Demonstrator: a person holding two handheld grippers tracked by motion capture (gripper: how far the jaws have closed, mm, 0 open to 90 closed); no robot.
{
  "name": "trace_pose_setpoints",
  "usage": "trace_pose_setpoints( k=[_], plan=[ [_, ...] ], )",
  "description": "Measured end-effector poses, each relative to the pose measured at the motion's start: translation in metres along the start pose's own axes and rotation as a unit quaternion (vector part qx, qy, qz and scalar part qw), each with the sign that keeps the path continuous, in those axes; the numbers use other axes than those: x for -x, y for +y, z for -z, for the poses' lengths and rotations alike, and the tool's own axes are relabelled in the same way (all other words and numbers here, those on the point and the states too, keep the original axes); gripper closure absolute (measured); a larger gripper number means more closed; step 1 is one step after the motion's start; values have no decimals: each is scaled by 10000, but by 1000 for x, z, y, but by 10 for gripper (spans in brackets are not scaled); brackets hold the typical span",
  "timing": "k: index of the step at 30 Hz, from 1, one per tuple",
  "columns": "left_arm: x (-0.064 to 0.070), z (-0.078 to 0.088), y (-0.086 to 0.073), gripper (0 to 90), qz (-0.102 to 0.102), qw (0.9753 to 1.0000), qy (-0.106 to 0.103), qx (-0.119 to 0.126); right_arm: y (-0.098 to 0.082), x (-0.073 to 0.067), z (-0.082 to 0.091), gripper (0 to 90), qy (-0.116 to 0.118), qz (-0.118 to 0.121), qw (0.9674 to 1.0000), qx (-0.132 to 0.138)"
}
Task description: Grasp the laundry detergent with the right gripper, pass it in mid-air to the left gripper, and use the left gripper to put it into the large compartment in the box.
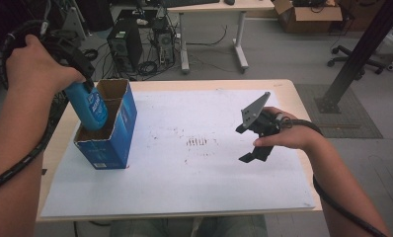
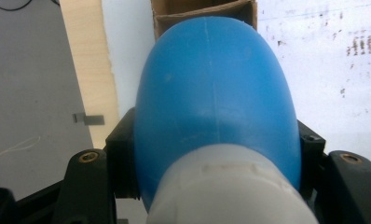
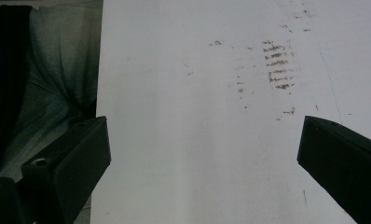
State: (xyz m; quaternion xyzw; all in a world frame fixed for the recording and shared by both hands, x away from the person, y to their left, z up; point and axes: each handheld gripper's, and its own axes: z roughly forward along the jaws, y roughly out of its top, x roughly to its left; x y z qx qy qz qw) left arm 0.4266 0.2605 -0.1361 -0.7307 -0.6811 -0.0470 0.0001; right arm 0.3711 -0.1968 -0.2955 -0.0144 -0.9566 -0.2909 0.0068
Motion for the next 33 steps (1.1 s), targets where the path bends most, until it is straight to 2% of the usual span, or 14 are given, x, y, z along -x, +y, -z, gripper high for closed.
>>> trace_pose_setpoints(
  k=[6, 33],
  plan=[
    [-1, -15, 1, 379, 8, 10000, -58, -30, 0, 0, 0, 27, 13, -13, 10000, -86],
    [3, -73, 2, 379, -44, 9998, -45, -167, -6, 0, -10, 27, 100, -53, 9999, 0]
  ],
)
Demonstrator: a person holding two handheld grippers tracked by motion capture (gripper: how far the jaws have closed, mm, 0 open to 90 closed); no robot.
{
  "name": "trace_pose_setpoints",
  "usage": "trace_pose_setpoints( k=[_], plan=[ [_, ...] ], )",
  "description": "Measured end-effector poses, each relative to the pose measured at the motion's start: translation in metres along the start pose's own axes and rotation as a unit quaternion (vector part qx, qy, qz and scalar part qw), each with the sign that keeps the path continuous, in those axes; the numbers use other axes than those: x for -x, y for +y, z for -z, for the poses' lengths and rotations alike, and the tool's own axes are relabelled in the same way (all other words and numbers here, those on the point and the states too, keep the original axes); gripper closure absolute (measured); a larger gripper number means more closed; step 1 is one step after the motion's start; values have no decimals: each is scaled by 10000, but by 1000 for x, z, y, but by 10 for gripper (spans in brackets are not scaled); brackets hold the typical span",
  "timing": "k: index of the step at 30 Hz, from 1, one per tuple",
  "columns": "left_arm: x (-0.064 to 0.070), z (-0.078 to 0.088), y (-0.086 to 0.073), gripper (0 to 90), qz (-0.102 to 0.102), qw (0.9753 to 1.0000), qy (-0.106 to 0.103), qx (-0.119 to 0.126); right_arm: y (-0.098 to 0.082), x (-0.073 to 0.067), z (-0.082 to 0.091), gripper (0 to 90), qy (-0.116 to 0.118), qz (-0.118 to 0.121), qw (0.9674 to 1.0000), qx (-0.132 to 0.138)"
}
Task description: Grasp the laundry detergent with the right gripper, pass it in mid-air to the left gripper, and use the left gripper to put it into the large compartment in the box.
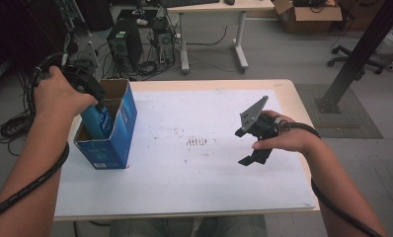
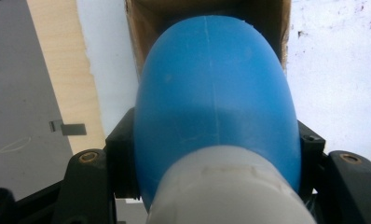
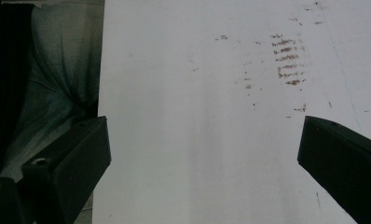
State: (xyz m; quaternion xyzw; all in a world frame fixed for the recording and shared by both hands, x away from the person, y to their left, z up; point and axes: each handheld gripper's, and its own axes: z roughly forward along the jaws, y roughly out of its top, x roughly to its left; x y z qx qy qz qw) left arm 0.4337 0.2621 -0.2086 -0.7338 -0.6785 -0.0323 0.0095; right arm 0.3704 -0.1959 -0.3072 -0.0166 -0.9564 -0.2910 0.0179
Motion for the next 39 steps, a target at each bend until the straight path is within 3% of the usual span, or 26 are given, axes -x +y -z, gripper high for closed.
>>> trace_pose_setpoints(
  k=[11, 39],
  plan=[
    [0, -30, 0, 379, 24, 9999, -2, -105, -1, 0, -3, 25, 21, -18, 10000, 20],
    [7, -64, -1, 378, -34, 9999, 61, -126, -5, 1, -4, 26, 23, -60, 10000, 53]
  ],
)
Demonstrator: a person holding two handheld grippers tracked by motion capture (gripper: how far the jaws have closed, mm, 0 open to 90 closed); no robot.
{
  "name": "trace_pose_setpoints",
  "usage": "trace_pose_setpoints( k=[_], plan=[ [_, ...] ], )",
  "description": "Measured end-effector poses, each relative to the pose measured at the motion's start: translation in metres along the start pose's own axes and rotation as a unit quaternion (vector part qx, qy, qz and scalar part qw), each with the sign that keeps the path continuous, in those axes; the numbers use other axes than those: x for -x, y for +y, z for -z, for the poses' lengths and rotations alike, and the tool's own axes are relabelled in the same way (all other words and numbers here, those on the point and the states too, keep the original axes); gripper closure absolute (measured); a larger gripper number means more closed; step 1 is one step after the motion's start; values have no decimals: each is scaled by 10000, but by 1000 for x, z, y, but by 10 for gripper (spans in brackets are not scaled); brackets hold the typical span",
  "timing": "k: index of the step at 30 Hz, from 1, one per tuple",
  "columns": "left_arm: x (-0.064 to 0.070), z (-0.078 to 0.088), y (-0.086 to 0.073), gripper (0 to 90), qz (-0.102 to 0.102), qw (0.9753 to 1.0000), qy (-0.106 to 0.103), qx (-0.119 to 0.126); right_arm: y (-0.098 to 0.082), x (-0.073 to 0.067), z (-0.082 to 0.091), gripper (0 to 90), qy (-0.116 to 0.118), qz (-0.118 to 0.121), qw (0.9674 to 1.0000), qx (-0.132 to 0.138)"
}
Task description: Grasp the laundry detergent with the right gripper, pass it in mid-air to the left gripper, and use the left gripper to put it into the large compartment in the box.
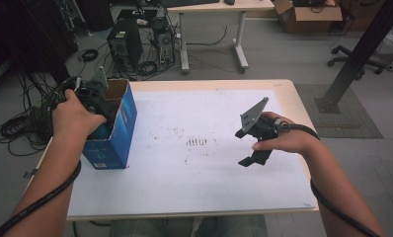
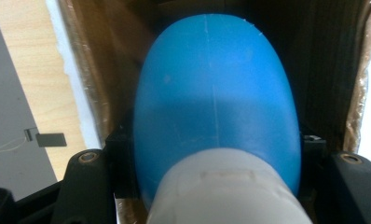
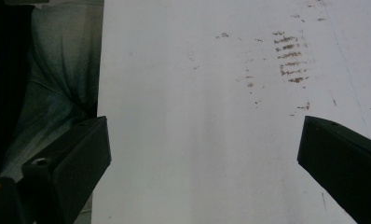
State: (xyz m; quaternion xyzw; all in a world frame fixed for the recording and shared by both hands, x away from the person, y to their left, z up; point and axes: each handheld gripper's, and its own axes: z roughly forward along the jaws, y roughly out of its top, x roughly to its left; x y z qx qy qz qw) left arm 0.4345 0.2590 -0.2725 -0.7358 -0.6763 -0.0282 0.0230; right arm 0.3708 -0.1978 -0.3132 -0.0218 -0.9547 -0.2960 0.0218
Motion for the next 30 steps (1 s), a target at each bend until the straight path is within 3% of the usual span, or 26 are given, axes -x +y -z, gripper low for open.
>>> trace_pose_setpoints(
  k=[20, 30],
  plan=[
    [-1, -12, 0, 378, 16, 10000, -1, -46, -2, 2, -5, 27, 38, 1, 10000, -2],
    [-3, -13, 0, 377, 18, 10000, -34, -50, -3, 2, 1, 24, -21, -9, 9999, 100]
  ],
)
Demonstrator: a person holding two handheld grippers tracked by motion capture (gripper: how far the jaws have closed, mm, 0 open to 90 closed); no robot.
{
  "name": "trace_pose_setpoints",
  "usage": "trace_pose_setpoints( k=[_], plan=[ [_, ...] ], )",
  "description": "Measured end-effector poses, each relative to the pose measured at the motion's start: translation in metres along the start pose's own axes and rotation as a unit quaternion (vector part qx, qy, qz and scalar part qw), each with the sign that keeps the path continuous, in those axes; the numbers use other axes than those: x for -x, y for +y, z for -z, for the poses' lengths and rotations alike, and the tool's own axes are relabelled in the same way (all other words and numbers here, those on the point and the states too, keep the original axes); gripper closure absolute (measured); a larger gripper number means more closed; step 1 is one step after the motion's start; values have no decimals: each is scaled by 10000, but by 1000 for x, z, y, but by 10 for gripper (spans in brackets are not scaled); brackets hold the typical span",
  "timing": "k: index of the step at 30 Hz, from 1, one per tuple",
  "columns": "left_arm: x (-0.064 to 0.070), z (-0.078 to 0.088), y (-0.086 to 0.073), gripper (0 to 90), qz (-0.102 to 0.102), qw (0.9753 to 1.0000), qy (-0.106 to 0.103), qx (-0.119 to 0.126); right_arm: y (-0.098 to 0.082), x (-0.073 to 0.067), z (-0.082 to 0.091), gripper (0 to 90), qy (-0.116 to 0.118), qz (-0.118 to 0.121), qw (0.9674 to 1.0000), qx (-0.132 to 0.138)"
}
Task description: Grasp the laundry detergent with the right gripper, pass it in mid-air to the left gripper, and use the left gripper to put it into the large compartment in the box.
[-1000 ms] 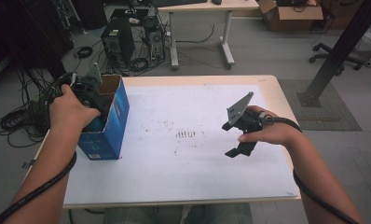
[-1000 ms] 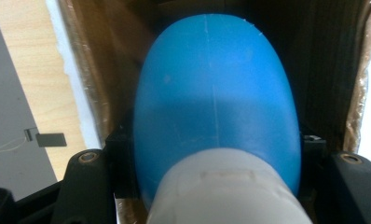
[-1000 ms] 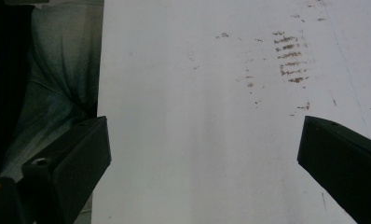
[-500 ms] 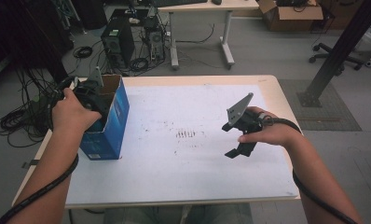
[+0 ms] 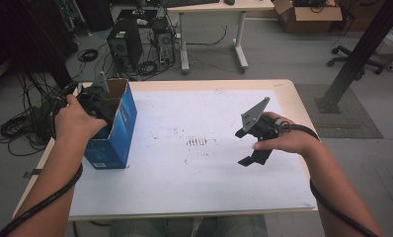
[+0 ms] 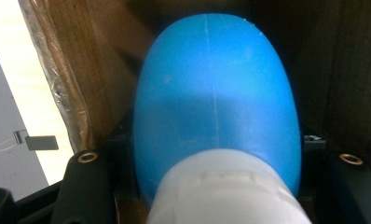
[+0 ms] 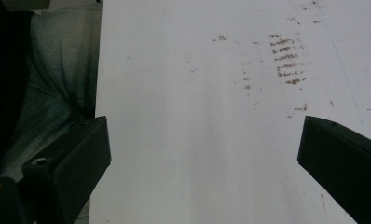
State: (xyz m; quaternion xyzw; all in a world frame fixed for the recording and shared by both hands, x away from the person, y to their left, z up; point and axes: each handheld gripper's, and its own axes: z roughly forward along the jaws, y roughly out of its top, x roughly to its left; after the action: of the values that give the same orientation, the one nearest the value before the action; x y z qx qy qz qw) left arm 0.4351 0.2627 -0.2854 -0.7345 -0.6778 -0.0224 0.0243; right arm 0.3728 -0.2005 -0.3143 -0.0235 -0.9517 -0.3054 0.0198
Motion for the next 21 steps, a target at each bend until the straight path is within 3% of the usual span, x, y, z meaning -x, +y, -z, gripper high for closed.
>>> trace_pose_setpoints(
  k=[9, 21],
  plan=[
    [1, 0, 0, 345, -10, 10000, 1, 95, -2, -1, 1, 26, -9, -18, 10000, -1],
    [5, 1, 1, 312, -32, 10000, 86, 36, -6, -1, 2, 26, -46, -20, 10000, 38]
  ],
)
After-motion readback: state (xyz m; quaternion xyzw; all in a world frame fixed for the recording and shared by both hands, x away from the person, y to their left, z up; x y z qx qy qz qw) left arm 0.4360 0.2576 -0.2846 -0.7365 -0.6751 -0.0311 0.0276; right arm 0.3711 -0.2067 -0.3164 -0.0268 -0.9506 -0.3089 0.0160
